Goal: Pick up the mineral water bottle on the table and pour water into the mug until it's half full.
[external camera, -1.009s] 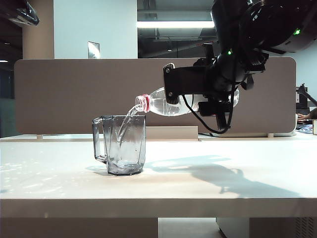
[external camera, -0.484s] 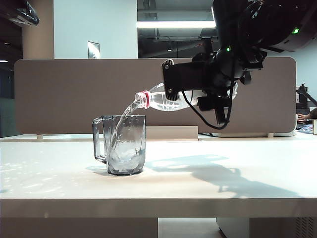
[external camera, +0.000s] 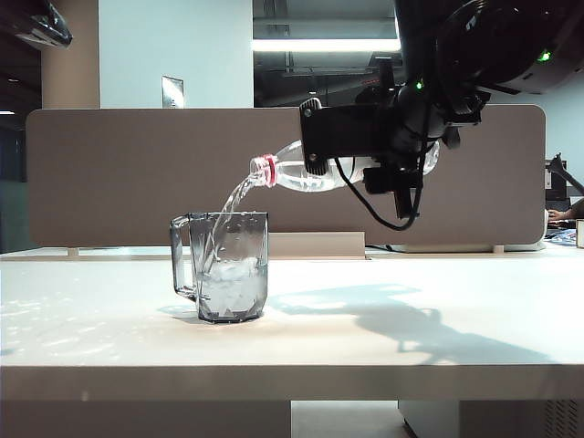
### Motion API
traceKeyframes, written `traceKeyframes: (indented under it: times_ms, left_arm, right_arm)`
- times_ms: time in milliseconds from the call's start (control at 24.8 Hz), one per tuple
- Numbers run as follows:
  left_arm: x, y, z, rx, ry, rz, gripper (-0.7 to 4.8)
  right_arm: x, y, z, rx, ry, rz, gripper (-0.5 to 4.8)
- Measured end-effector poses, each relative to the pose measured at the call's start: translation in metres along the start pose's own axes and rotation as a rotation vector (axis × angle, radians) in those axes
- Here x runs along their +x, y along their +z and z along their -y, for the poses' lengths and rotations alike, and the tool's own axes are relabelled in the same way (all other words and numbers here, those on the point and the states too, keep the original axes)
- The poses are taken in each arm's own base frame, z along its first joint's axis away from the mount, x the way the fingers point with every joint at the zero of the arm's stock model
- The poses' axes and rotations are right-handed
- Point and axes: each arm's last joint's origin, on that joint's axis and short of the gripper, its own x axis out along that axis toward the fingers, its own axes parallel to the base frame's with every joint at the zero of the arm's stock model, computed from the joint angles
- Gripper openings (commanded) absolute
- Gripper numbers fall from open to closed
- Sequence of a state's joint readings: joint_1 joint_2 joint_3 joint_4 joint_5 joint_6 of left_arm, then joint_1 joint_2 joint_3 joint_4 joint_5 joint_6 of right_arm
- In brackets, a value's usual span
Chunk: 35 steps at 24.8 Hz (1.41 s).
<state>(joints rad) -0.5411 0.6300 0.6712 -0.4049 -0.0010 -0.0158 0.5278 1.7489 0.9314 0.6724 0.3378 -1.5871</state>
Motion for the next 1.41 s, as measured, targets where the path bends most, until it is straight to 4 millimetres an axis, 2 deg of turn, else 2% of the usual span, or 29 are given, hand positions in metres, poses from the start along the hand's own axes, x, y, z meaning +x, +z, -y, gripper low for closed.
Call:
traceKeyframes:
  times_ms: [444,888,1211,1251,1291,1412]
  left_arm:
    - [0.000,0.000,0.000,0.000,0.000,0.000,-0.01]
    - [0.000,0.000,0.000,0.000,0.000,0.000,-0.01]
    - [0.000,0.000,0.000,0.000,0.000,0.000,-0.01]
    - [0.000,0.000,0.000,0.000,0.000,0.000,-0.01]
    - [0.000,0.000,0.000,0.000,0.000,0.000,-0.01]
    - [0.000,0.000,0.000,0.000,0.000,0.000,-0.01]
  right_arm:
    - [0.000,0.000,0.001,-0.014,-0.009,-0.001,2.29]
    - [-0.001,0.001,-0.001,0.168,0.016,-0.021,2.29]
    - [-0.001,0.001,-0.005,0.726,0.050,-0.038,2.25]
    - [-0.001,0.001,-0.006,0.820,0.054,-0.036,2.04]
    - [-0.002,0.002,-0.006,1.003,0.071,-0.013,1.97]
    - [-0.004,0.005,-0.011,1.324,0.161,0.085,1.98]
